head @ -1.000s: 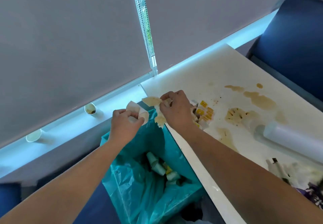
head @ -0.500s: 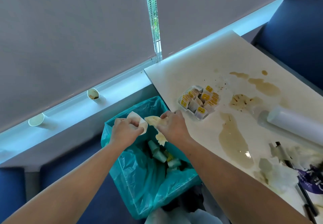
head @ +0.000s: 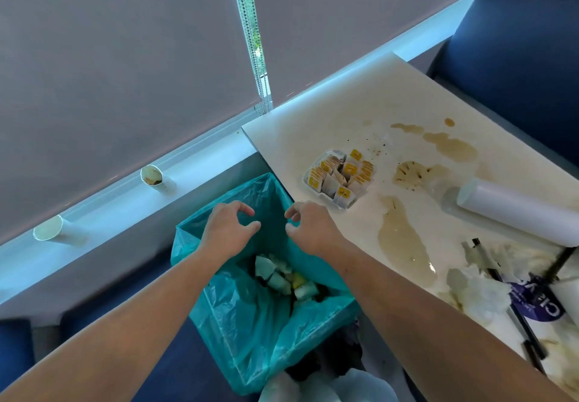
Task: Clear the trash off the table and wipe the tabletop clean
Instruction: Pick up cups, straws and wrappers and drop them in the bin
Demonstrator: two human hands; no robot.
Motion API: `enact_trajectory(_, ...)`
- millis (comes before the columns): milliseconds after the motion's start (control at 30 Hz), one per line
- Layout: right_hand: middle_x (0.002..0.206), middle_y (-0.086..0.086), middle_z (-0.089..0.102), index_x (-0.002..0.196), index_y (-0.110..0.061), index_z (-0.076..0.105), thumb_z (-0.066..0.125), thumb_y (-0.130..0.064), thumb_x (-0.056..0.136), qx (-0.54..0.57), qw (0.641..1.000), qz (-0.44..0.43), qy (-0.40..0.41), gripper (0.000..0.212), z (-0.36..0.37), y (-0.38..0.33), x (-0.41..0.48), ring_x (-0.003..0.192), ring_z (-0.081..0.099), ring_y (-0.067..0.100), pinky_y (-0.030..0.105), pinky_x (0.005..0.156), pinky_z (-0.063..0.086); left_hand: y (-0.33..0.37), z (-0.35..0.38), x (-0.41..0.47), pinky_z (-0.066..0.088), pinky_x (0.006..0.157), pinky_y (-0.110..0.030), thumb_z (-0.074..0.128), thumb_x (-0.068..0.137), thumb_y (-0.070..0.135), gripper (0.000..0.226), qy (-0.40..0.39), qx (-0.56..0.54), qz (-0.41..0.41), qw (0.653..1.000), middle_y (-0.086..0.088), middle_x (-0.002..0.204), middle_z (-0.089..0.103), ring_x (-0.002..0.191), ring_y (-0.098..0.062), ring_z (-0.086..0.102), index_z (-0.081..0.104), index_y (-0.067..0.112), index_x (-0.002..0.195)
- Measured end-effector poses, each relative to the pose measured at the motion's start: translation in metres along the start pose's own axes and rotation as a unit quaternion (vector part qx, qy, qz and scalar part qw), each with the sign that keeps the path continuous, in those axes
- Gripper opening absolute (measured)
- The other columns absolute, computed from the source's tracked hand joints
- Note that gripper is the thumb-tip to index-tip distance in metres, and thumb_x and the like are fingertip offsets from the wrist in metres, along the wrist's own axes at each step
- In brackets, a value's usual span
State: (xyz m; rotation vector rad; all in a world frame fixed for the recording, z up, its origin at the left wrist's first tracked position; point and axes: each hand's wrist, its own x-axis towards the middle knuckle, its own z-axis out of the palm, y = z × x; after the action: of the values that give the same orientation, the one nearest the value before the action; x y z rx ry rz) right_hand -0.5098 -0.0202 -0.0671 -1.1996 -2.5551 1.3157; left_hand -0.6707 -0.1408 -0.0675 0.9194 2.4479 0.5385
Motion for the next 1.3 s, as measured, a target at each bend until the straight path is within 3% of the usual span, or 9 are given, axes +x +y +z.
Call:
enact_trajectory(133,0.09,-0.004,0.068,0.104,-0.015,0.071,0.063,-0.016,0.092,0.047,0.997,0.01,0.06,0.014,-0.029,0.0,0.0,0.077,0.06,0.008,0.02,0.073,0.042,0.037,0.003,0.004,0.048,0.089,-0.034,0.077,0.084,0.04,0.017,0.024,-0.022,0.051,0.998,0.011,0.101,0.058,0.09,-0.012,0.062,0.064,0.038,0.095)
enact_trajectory(333,0.085,-0.006,0.068,0.088,-0.021,0.069,0.064,-0.016,0.09,0.071,0.986,0.025,0.147,0.007,-0.084,0.022,-0.003,0.076,0.061,0.01,0.019,0.066,0.041,0.102,0.017,0.009,0.039,0.068,-0.017,0.073,0.088,0.038,0.016,0.016,-0.054,0.11,0.992,0.018,0.098,0.063,0.082,-0.001,0.062,0.066,0.034,0.101)
enact_trajectory(467,0.081,-0.008,0.067,0.087,-0.018,0.071,0.066,-0.014,0.089,0.096,0.974,0.054,0.198,0.006,-0.118,0.053,-0.009,0.074,0.061,0.006,0.006,0.06,0.039,0.144,0.03,0.017,0.043,0.067,-0.016,0.073,0.09,0.037,0.014,0.001,-0.062,0.137,0.989,0.019,0.097,0.064,0.081,-0.004,0.065,0.064,0.035,0.101)
enact_trajectory(633,0.081,-0.012,0.066,0.087,-0.021,0.071,0.068,-0.018,0.091,0.09,0.963,0.092,0.237,0.006,-0.153,0.1,-0.017,0.074,0.059,0.001,0.006,0.062,0.041,0.191,0.051,0.027,0.047,0.07,-0.018,0.073,0.092,0.031,0.017,-0.029,-0.058,0.158,0.985,0.022,0.091,0.065,0.079,-0.001,0.065,0.06,0.035,0.103)
enact_trajectory(733,0.1,-0.001,0.064,0.109,-0.019,0.07,0.067,-0.024,0.093,0.032,0.963,0.128,0.234,0.017,-0.169,0.132,-0.015,0.084,0.059,0.012,0.027,0.083,0.051,0.213,0.07,0.034,0.05,0.072,-0.019,0.072,0.091,0.028,0.014,-0.044,-0.073,0.173,0.981,0.018,0.087,0.067,0.077,0.0,0.066,0.063,0.031,0.102)
enact_trajectory(833,0.128,0.008,0.052,0.132,-0.013,0.059,0.062,-0.023,0.098,-0.053,0.964,0.156,0.21,0.036,-0.179,0.16,-0.01,0.101,0.061,0.024,0.033,0.092,0.047,0.229,0.091,0.04,0.049,0.069,-0.015,0.073,0.091,0.028,0.013,-0.055,-0.075,0.181,0.979,0.013,0.088,0.068,0.074,0.0,0.065,0.065,0.028,0.101)
enact_trajectory(967,0.134,0.01,0.045,0.133,-0.009,0.053,0.053,-0.009,0.099,-0.127,0.962,0.18,0.163,0.034,-0.179,0.183,0.005,0.105,0.061,0.031,0.038,0.082,0.05,0.239,0.114,0.047,0.056,0.079,-0.032,0.075,0.09,0.027,0.019,-0.094,-0.06,0.193,0.975,0.009,0.092,0.066,0.079,-0.012,0.067,0.065,0.025,0.106)
enact_trajectory(1133,0.127,0.01,0.045,0.123,-0.008,0.053,0.049,0.001,0.094,-0.167,0.953,0.203,0.151,0.031,-0.173,0.193,0.024,0.087,0.057,0.027,0.036,0.064,0.041,0.237,0.131,0.053,0.042,0.064,-0.009,0.076,0.089,0.029,0.023,-0.117,-0.031,0.198,0.973,0.012,0.094,0.064,0.073,0.0,0.059,0.063,0.03,0.108)
enact_trajectory(1300,0.121,0.009,0.047,0.114,-0.009,0.055,0.051,0.004,0.091,-0.169,0.948,0.224,0.15,0.026,-0.166,0.203,0.033,0.075,0.049,0.024,0.035,0.06,0.042,0.235,0.136,0.054,0.051,0.074,-0.022,0.076,0.089,0.029,0.022,-0.128,-0.049,0.181,0.974,0.012,0.096,0.065,0.071,-0.002,0.059,0.064,0.029,0.108)
